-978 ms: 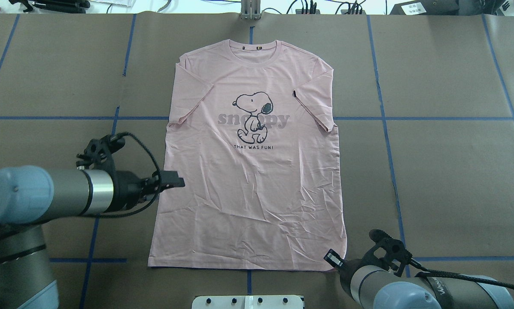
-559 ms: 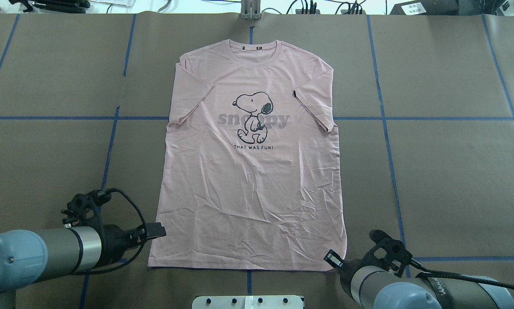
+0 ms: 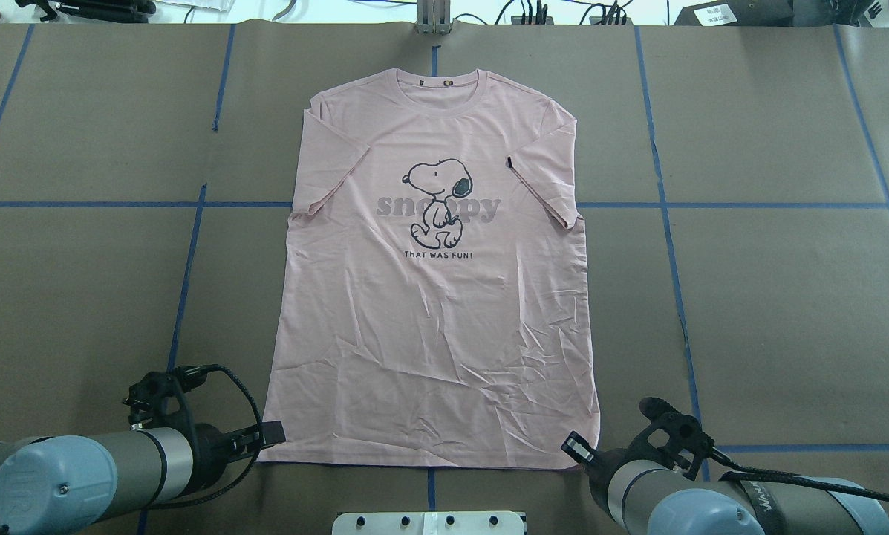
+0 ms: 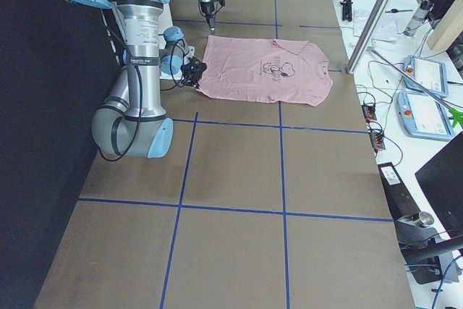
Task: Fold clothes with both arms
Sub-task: 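Grasp both hem corners nearest the robot with both grippers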
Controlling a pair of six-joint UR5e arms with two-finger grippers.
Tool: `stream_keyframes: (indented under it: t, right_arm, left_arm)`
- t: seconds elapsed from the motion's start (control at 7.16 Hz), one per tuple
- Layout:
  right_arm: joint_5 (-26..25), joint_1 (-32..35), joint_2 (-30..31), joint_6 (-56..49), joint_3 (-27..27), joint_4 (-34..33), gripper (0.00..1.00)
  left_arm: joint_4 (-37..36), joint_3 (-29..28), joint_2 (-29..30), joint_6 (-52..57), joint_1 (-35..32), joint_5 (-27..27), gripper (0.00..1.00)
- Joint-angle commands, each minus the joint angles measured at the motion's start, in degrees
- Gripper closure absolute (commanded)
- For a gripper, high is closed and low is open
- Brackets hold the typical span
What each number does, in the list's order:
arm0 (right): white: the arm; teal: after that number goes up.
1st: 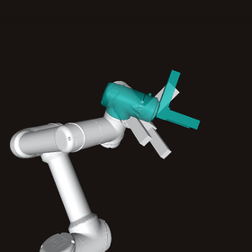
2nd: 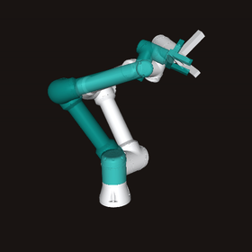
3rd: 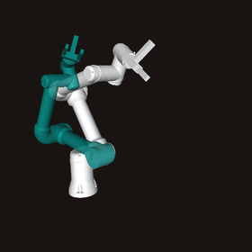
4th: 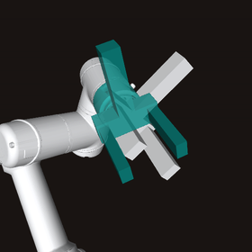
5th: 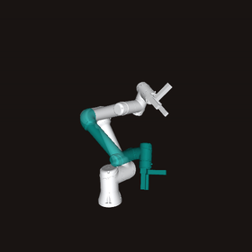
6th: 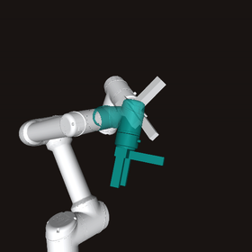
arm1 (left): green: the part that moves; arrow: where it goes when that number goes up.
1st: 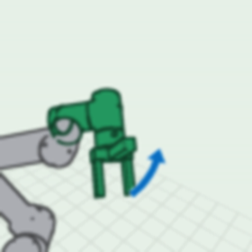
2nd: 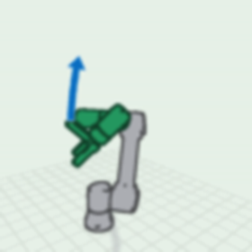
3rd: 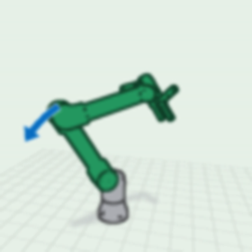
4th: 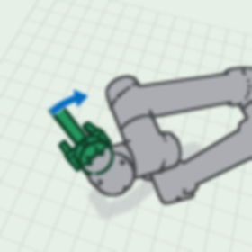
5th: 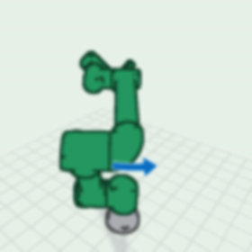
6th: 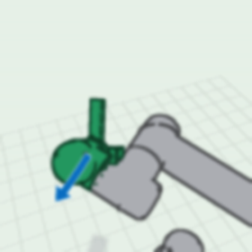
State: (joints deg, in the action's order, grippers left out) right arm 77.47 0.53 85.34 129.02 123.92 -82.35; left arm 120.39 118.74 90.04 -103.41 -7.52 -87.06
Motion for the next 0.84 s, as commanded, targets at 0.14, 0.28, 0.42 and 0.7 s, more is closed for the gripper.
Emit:
stream_keyframes:
  t: [0.14, 0.28, 0.42, 0.7]
  right_arm:
    - [-0.04, 0.0, 0.0, 0.09, 0.0, 0.0, 1.0]
    - [-0.04, 0.0, 0.0, 0.0, 0.0, 0.0, 1.0]
    - [-0.04, 0.0, -0.08, 0.09, 0.0, 0.0, 1.0]
    - [-0.13, 0.08, 0.0, 0.0, 0.0, 0.0, 1.0]
  left_arm:
    - [-0.07, -4.22, 2.77, 0.06, 0.13, 0.05, 0.21]
    - [0.02, -4.74, 2.86, 0.06, 0.13, -0.04, 0.22]
    - [0.02, -4.66, 2.77, 0.06, 0.13, -0.13, 0.35]
    - [0.02, -3.61, 2.69, 0.06, 0.05, -0.39, 1.0]
